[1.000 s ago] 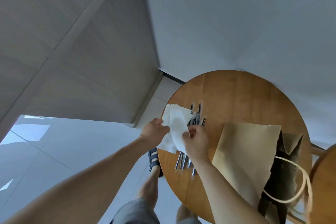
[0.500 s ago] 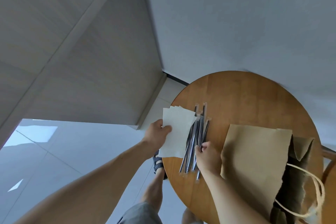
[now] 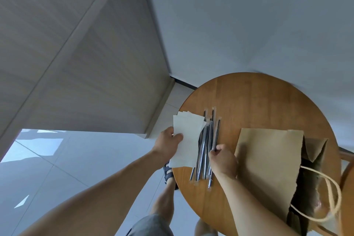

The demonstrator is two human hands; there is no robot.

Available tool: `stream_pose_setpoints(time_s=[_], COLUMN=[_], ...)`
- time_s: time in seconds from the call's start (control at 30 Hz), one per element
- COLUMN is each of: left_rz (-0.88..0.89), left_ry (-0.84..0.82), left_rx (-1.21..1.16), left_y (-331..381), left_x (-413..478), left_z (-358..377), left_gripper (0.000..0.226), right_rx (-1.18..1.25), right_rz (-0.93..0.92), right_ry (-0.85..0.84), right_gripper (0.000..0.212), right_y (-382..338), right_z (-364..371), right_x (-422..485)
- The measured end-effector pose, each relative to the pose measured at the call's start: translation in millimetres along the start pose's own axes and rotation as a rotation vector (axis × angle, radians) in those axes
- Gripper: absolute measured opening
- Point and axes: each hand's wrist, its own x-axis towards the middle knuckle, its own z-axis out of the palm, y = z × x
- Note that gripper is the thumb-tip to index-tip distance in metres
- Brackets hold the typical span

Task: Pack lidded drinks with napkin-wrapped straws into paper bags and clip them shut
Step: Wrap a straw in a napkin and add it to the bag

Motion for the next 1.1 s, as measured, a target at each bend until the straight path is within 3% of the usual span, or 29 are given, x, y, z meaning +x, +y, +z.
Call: stream_pose_setpoints(time_s=[0.17, 0.3, 0.57, 0.7, 0.77, 0.87, 0.97, 1.03, 1.1], left_rz=[0.079, 0.198, 0.455, 0.556, 0.574, 0.577, 0.552, 0.537, 0.541], left_ry=[-0.005, -0.02, -0.1, -0.104, -0.118, -0.174, -0.315, -0.406, -0.457], left_rx=[0.055, -0.029, -0.209, -0.184, -0.2, -0.232, -0.242, -0.217, -0.194], left_y=[33, 81, 151, 161, 167, 177, 187, 193, 197], left_x=[-16, -43, -112, -137, -148, -166, -184, -193, -199], left_z=[1, 0, 13, 19, 21, 20, 23, 28, 34], left_gripper=[0.022, 0.016, 0.028, 0.008, 0.008, 0.009, 0.012, 0.019, 0.021], right_rx=[0.417, 0.627, 0.53, 0.537, 0.519, 0.561, 0.669, 0.689, 0.707], right_rz=[-0.193, -0.462, -0.601, -0.636, -0.646, -0.592, -0.586, -0.641, -0.68], right_ry=[0.067, 0.09, 0.06, 0.122, 0.149, 0.245, 0.06, -0.053, -0.061], right_gripper=[0.006, 0.02, 0.015, 0.02, 0.017, 0.039, 0.048, 0.031, 0.018], right_y=[-28, -64, -84, -83, -81, -73, -64, -57, -50], right_z=[-58, -125, -196, -222, -236, -263, -292, -304, -312], right_x=[-20, -49, -77, -92, -102, -109, -112, -115, -118])
